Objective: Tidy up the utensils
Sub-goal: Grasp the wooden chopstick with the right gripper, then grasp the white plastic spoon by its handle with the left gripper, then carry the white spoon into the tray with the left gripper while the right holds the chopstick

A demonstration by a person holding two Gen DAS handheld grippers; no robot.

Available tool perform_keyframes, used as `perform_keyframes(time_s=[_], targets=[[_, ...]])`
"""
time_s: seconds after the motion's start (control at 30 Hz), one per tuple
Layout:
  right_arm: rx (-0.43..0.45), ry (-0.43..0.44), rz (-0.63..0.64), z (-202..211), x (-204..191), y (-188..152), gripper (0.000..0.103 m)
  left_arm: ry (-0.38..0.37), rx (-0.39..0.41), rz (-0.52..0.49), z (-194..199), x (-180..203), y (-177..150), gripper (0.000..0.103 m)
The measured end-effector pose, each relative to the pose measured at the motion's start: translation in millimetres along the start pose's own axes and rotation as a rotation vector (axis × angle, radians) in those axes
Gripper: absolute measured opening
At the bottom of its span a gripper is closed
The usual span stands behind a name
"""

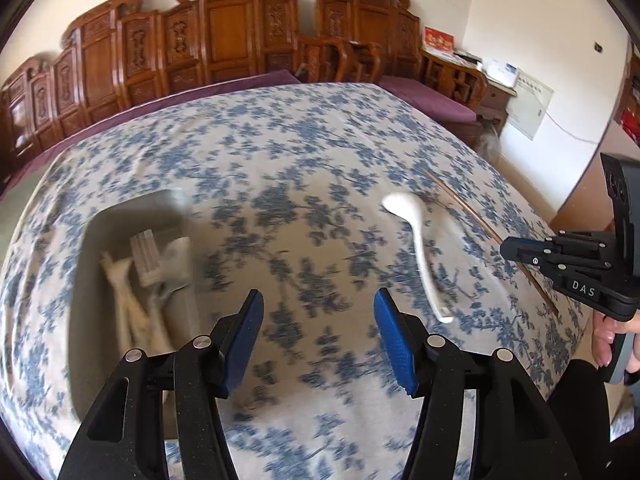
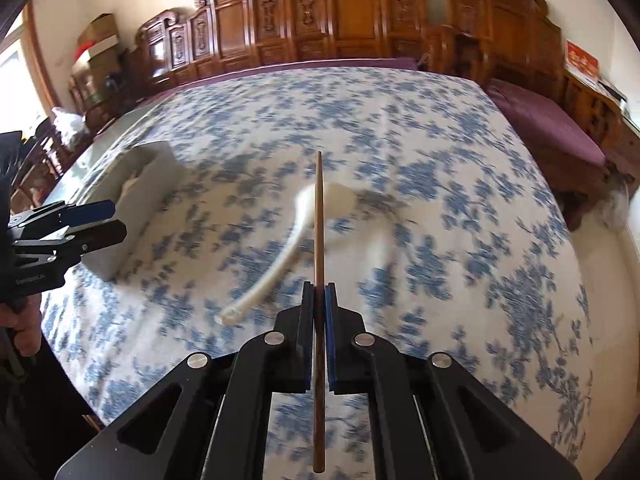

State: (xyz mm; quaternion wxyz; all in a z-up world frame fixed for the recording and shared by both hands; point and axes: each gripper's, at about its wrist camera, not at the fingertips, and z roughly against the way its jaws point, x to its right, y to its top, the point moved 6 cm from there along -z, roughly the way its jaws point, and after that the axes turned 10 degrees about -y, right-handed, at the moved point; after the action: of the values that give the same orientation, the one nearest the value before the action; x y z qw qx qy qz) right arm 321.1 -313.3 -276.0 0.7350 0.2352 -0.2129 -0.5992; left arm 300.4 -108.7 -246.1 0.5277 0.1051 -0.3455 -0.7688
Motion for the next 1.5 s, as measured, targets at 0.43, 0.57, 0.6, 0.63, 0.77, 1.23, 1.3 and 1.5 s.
perform_keyframes(time_s=[0.43,0.57,0.6,0.63,0.77,1.23,1.3,1.5], targets=[[-0.036,-0.032,-0.096,-19,51,-11,0.006,-0.109,-0.109,-0.069,-88,62,33,0.038],[-0.043,-0.032,-0.120,-21,59,-12,0.006,-0.113,-0.143,-0.084,-112,71,39,0.031],[-0.046,-0.034,-0.123,-21,61,-13,0.006,-0.112,-0.149,-0.086,-118,72,40,0.030],[-0.047,-0.039,-0.124,-21,62,-13,0.006,-0.109,-0.154,-0.085,-123,73,41,0.029],[-0.041,-0.035,-0.140,-21,67,-11,0.006,-0.089,-0.168,-0.086,-137,73,43,0.022],[-0.007,-0.002,-0.137,-4,54,0,0.006,-0.036,-0.161,-0.119,-120,73,43,0.009],[0.009,-0.005,-0.118,4,48,4,0.006,-0.028,-0.145,-0.128,-107,74,44,0.009],[0.062,-0.009,-0.072,29,30,19,0.006,-0.022,-0.084,-0.127,-58,71,45,0.009]])
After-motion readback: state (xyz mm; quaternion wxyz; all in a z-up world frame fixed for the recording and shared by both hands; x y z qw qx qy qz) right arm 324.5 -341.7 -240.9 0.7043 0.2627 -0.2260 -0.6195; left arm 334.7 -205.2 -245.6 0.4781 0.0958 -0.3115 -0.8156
